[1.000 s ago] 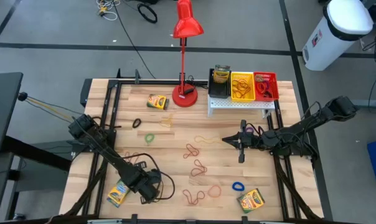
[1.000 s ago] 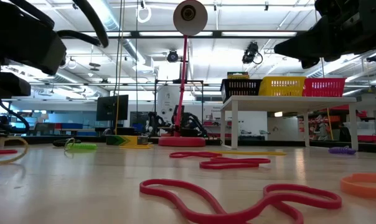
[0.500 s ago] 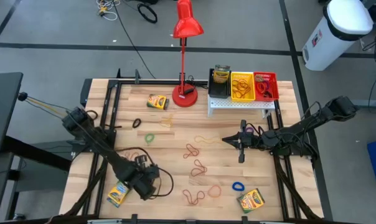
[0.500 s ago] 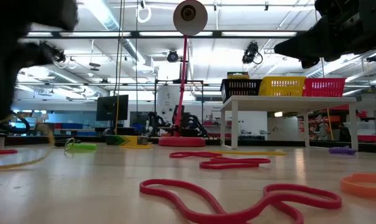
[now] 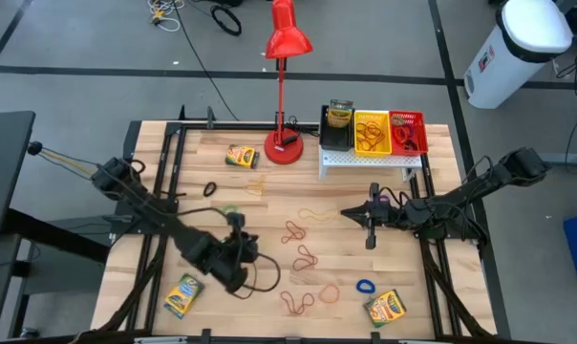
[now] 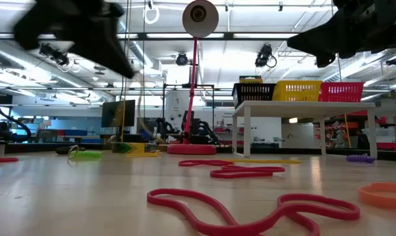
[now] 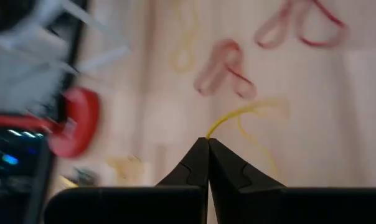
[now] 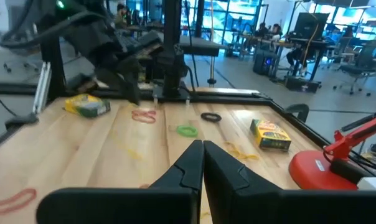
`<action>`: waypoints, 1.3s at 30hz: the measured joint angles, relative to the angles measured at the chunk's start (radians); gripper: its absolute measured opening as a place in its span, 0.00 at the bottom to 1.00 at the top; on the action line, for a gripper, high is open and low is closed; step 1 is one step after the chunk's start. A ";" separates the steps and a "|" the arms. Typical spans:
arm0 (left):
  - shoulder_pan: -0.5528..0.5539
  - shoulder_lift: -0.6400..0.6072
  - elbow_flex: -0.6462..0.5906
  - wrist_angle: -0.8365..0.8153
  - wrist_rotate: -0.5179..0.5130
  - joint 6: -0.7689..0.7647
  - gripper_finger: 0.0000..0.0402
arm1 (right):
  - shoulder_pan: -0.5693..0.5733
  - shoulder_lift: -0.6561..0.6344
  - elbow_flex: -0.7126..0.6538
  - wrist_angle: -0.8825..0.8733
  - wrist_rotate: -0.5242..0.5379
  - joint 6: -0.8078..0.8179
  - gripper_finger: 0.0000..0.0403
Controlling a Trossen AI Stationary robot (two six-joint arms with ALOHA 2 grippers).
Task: Pick & Place Office Desk Supplies
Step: Put the bottom yellow rubber band into the yellow bin
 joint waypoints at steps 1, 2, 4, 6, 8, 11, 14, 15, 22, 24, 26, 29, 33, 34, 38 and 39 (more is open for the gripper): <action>0.020 0.000 -0.002 0.039 -0.015 0.061 0.01 | 0.000 0.004 0.000 0.010 0.000 0.000 0.05; 0.042 0.000 -0.011 0.097 -0.022 0.126 0.01 | 0.000 0.011 0.000 0.015 0.001 0.001 0.05; 0.093 -0.004 -0.050 0.242 0.006 0.274 0.01 | -0.001 0.029 0.000 0.028 -0.002 0.006 0.05; 0.157 -0.008 -0.102 0.410 0.127 0.404 0.01 | -0.003 0.063 0.000 0.052 0.001 0.021 0.05; 0.229 -0.008 -0.157 0.573 0.273 0.505 0.01 | -0.013 0.106 0.001 0.079 -0.001 0.034 0.05; 0.333 -0.008 -0.216 0.776 0.468 0.599 0.01 | -0.034 0.193 0.021 0.114 -0.002 0.075 0.05; 0.423 -0.008 -0.229 0.920 0.626 0.634 0.01 | -0.052 0.297 0.071 0.114 -0.003 0.106 0.08; 0.446 -0.008 -0.229 0.956 0.662 0.640 0.01 | -0.055 0.334 0.092 0.114 -0.003 0.118 0.10; 0.543 -0.008 -0.229 1.074 0.706 0.638 0.01 | -0.053 0.522 0.211 0.115 0.026 0.215 0.31; 0.553 -0.009 -0.229 1.076 0.707 0.628 0.01 | -0.053 0.551 0.225 0.114 0.047 0.238 0.38; 0.553 -0.008 -0.229 1.077 0.708 0.629 0.01 | -0.053 0.575 0.239 0.116 0.098 0.239 0.44; 0.545 -0.008 -0.229 1.095 0.709 0.636 0.01 | -0.064 0.600 0.248 0.114 0.140 0.239 0.52; 0.545 -0.008 -0.229 1.096 0.709 0.637 0.02 | -0.090 0.626 0.264 0.115 0.078 0.280 0.64; 0.545 -0.008 -0.229 1.096 0.710 0.636 0.02 | -0.095 0.632 0.269 0.115 0.061 0.290 0.66; 0.545 -0.008 -0.229 1.097 0.709 0.635 0.02 | -0.100 0.655 0.293 0.119 0.034 0.301 0.75; 0.545 -0.008 -0.229 1.098 0.709 0.635 0.02 | -0.100 0.660 0.297 0.115 0.029 0.296 0.77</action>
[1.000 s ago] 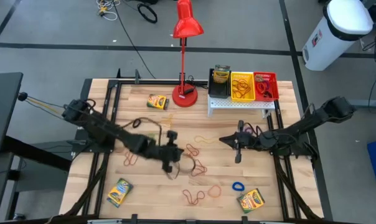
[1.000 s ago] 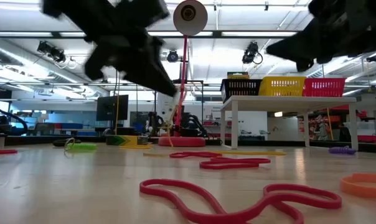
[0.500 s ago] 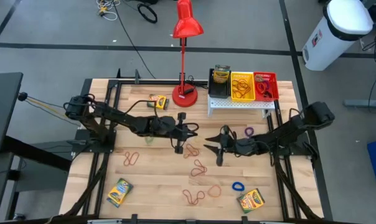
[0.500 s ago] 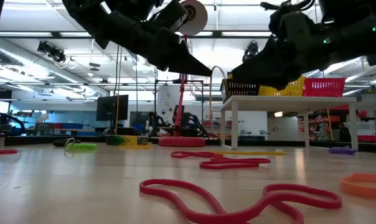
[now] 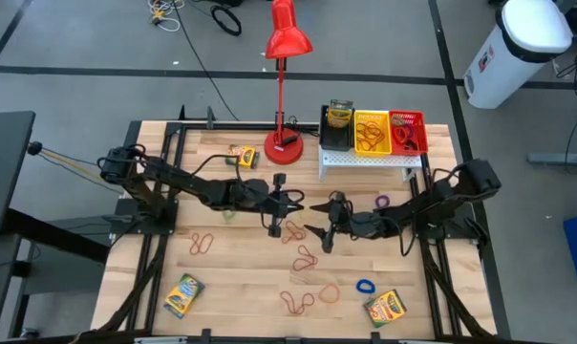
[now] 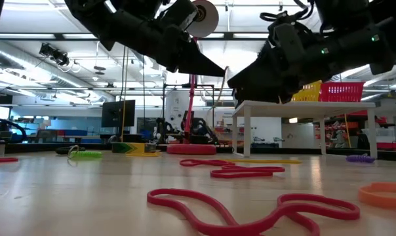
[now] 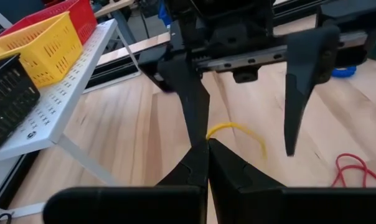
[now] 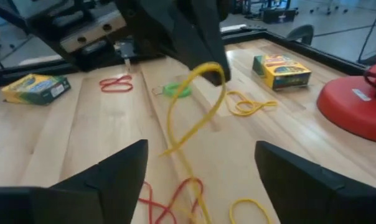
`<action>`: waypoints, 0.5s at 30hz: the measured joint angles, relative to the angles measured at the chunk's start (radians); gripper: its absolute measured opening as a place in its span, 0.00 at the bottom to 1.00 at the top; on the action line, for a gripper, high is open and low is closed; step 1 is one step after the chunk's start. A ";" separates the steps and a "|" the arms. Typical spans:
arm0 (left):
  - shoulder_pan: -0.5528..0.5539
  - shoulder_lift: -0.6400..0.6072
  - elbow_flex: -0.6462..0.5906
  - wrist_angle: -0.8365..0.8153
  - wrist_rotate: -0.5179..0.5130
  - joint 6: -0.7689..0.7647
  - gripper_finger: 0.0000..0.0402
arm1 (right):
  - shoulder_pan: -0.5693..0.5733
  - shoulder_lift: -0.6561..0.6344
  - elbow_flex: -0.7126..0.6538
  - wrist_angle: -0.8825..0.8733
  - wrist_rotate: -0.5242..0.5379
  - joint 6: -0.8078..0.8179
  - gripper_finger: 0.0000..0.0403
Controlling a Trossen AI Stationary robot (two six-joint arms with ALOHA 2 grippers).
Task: Pick & Place Office Desk Supplies
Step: Put the bottom yellow rubber band into the yellow bin
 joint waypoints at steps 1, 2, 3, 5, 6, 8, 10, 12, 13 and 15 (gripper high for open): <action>0.000 0.000 0.000 0.000 0.000 -0.001 0.02 | 0.000 0.008 0.005 0.000 -0.005 -0.010 0.78; 0.000 0.000 0.000 0.000 0.000 -0.001 0.02 | 0.000 0.015 0.011 0.000 -0.012 -0.015 0.80; 0.000 0.000 0.000 0.000 0.000 -0.001 0.02 | 0.000 0.019 0.014 0.000 -0.013 -0.016 0.81; 0.000 0.000 0.000 0.000 0.000 -0.003 0.02 | -0.004 0.034 0.025 0.009 -0.004 -0.017 0.82; 0.000 0.000 0.000 0.000 0.000 -0.003 0.02 | -0.009 0.041 0.027 0.016 0.008 -0.017 0.82; 0.000 0.000 0.000 0.002 0.000 -0.004 0.02 | -0.028 0.055 0.034 0.032 0.034 -0.017 0.83; 0.000 0.000 0.000 0.004 0.001 -0.010 0.02 | -0.054 0.067 0.037 0.061 0.048 -0.017 0.82; 0.000 0.000 0.000 0.005 0.001 -0.011 0.02 | -0.081 0.082 0.037 0.076 0.031 -0.017 0.80; 0.000 0.000 0.000 0.005 0.001 -0.011 0.02 | -0.092 0.088 0.037 0.075 0.015 -0.017 0.79; 0.000 0.000 0.000 0.005 0.004 -0.011 0.02 | -0.111 0.100 0.037 0.083 -0.024 -0.015 0.75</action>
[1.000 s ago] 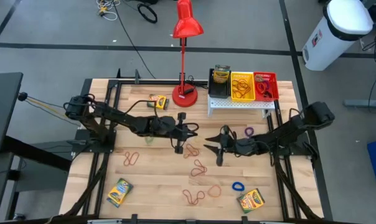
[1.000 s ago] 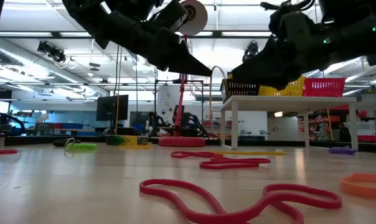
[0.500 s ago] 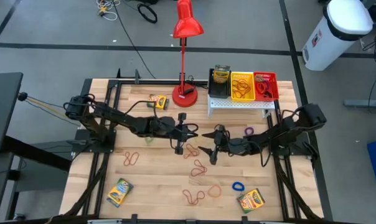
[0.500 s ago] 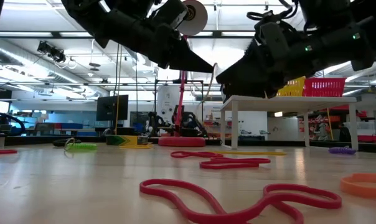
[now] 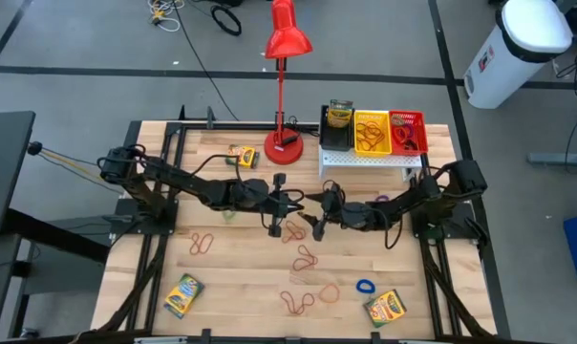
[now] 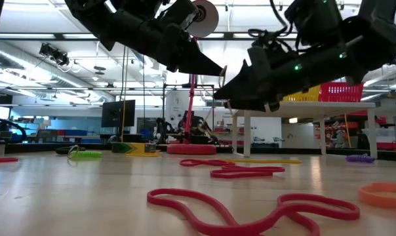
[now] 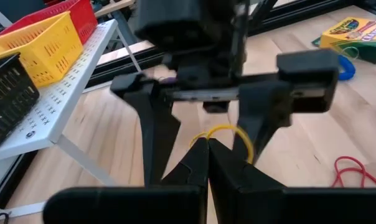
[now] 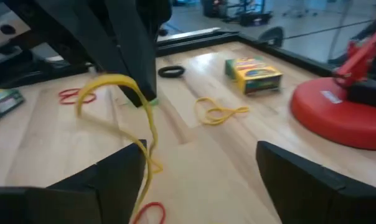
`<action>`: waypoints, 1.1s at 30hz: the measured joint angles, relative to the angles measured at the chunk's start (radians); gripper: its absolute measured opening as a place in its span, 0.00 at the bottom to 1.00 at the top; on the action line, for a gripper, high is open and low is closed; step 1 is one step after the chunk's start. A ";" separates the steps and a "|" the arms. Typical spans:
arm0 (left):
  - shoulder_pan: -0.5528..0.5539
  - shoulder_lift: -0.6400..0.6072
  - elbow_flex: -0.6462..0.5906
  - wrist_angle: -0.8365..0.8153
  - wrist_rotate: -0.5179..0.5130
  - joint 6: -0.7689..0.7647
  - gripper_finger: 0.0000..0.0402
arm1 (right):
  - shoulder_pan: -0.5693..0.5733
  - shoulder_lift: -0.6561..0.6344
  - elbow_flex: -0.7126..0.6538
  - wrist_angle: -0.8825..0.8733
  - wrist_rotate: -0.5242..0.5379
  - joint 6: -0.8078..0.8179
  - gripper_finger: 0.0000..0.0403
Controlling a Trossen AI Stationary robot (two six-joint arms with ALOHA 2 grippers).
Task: Pick & Place Office Desk Supplies
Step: Put the bottom yellow rubber band into the yellow bin
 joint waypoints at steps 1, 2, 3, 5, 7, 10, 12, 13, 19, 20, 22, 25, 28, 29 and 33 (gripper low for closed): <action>0.000 0.000 0.000 0.000 0.010 0.000 0.02 | -0.006 0.006 0.000 0.002 -0.011 0.000 0.72; 0.000 0.000 0.000 0.000 0.024 0.000 0.02 | -0.008 0.011 0.000 0.006 -0.019 0.000 0.68; 0.000 0.000 0.000 0.000 0.034 0.000 0.02 | -0.008 0.013 0.000 0.014 -0.022 -0.003 0.63; 0.000 0.000 0.000 0.000 0.041 0.000 0.02 | -0.004 0.015 0.000 0.028 -0.023 -0.024 0.52; 0.000 0.000 0.000 -0.003 0.041 -0.006 0.02 | -0.003 0.015 0.000 0.032 -0.026 -0.050 0.38; 0.000 0.001 0.000 -0.007 0.030 -0.032 0.02 | -0.005 0.015 0.000 0.038 -0.058 -0.079 0.13; -0.003 0.001 0.000 -0.015 0.011 -0.049 0.04 | -0.004 0.015 0.000 0.037 -0.069 -0.110 0.04; -0.006 0.000 0.000 -0.025 -0.006 -0.053 0.05 | -0.003 0.016 0.000 0.037 -0.074 -0.116 0.04; -0.039 -0.054 0.000 -0.111 -0.074 -0.061 0.20 | -0.003 0.015 -0.001 0.018 -0.075 -0.123 0.02; -0.044 -0.065 0.001 -0.124 -0.075 -0.058 0.23 | -0.003 0.015 -0.001 0.018 -0.075 -0.122 0.02; -0.047 -0.087 0.002 -0.161 -0.075 -0.028 0.29 | -0.003 0.015 -0.001 0.017 -0.075 -0.123 0.01; -0.032 -0.097 0.002 -0.190 -0.039 0.006 0.35 | -0.003 0.015 -0.001 0.017 -0.073 -0.123 0.01; -0.004 -0.097 0.001 -0.193 0.093 0.037 0.38 | -0.003 -0.018 -0.002 -0.029 -0.047 -0.124 0.01; 0.005 -0.097 0.002 -0.190 0.145 0.045 0.38 | -0.004 -0.043 -0.002 -0.067 -0.032 -0.124 0.01; 0.036 -0.097 0.002 -0.188 0.243 0.044 0.35 | -0.004 -0.201 -0.002 -0.241 0.067 -0.134 0.00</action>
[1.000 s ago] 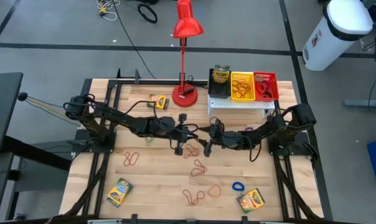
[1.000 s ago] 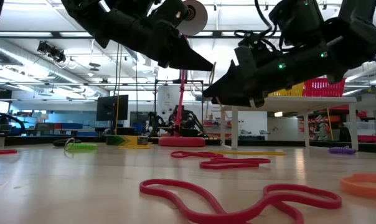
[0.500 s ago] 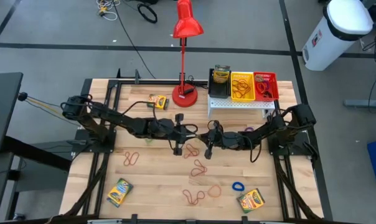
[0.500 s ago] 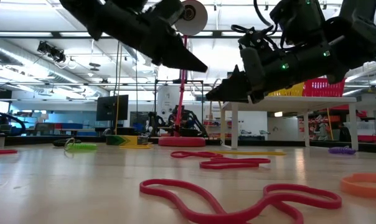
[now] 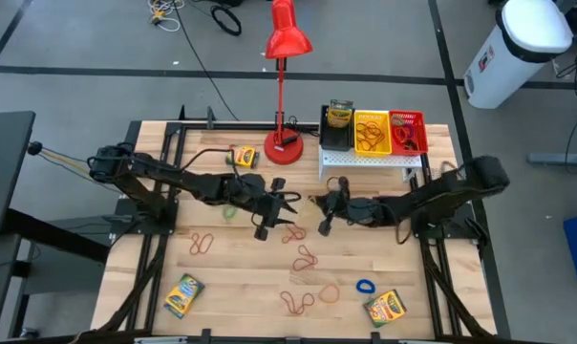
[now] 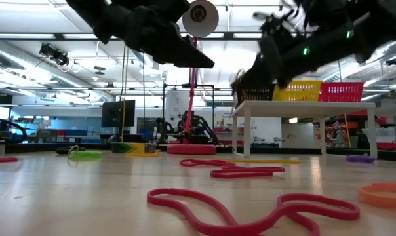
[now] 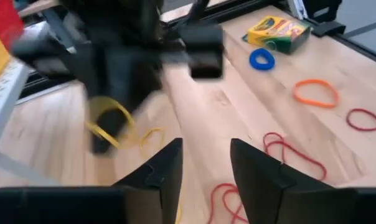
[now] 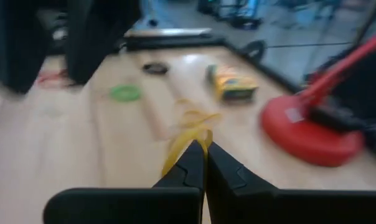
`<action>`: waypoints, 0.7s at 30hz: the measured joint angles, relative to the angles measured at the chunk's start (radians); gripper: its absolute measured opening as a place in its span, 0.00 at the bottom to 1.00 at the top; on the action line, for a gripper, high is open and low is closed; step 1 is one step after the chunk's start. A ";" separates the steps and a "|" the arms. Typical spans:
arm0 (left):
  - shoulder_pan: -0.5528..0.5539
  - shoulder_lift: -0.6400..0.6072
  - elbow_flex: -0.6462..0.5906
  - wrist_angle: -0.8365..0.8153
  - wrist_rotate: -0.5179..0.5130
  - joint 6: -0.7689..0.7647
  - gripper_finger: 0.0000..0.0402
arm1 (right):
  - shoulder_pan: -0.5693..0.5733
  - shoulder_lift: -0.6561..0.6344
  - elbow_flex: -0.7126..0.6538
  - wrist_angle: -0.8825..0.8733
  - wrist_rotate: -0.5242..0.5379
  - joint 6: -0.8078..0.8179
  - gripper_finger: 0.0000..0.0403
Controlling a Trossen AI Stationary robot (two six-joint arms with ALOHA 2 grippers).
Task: Pick & Place Office Desk Supplies
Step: Put the bottom yellow rubber band into the yellow bin
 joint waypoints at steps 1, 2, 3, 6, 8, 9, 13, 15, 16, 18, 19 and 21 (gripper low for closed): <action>0.006 0.000 0.000 0.004 0.000 -0.002 0.33 | 0.000 -0.053 0.000 -0.042 0.020 -0.005 0.00; 0.013 0.000 0.000 0.005 0.000 -0.002 0.32 | 0.000 -0.113 0.000 -0.086 0.043 -0.011 0.00; 0.020 0.000 -0.004 0.011 0.000 -0.002 0.30 | 0.000 -0.172 0.000 -0.132 0.068 -0.018 0.00; 0.040 0.000 -0.077 0.159 0.000 -0.002 0.25 | -0.005 -0.366 0.005 -0.302 0.166 -0.032 0.00; 0.062 0.000 -0.150 0.299 -0.001 -0.012 0.22 | -0.023 -0.482 0.037 -0.449 0.224 -0.040 0.00; 0.076 0.000 -0.185 0.365 -0.006 -0.026 0.20 | -0.038 -0.534 0.056 -0.519 0.250 -0.037 0.00; 0.134 0.000 -0.295 0.556 -0.039 -0.095 0.16 | -0.167 -0.654 0.136 -0.726 0.274 -0.025 0.00; 0.158 -0.010 -0.336 0.643 -0.042 -0.126 0.15 | -0.261 -0.671 0.173 -0.784 0.250 -0.024 0.00; 0.168 -0.015 -0.348 0.684 -0.041 -0.133 0.15 | -0.311 -0.672 0.189 -0.806 0.219 -0.024 0.00; 0.184 -0.040 -0.373 0.728 -0.038 -0.160 0.15 | -0.413 -0.663 0.214 -0.839 0.140 -0.022 0.00; 0.190 -0.054 -0.382 0.731 -0.036 -0.171 0.15 | -0.463 -0.652 0.224 -0.845 0.106 -0.018 0.00; 0.196 -0.088 -0.401 0.730 -0.037 -0.180 0.15 | -0.553 -0.637 0.229 -0.864 0.043 -0.002 0.00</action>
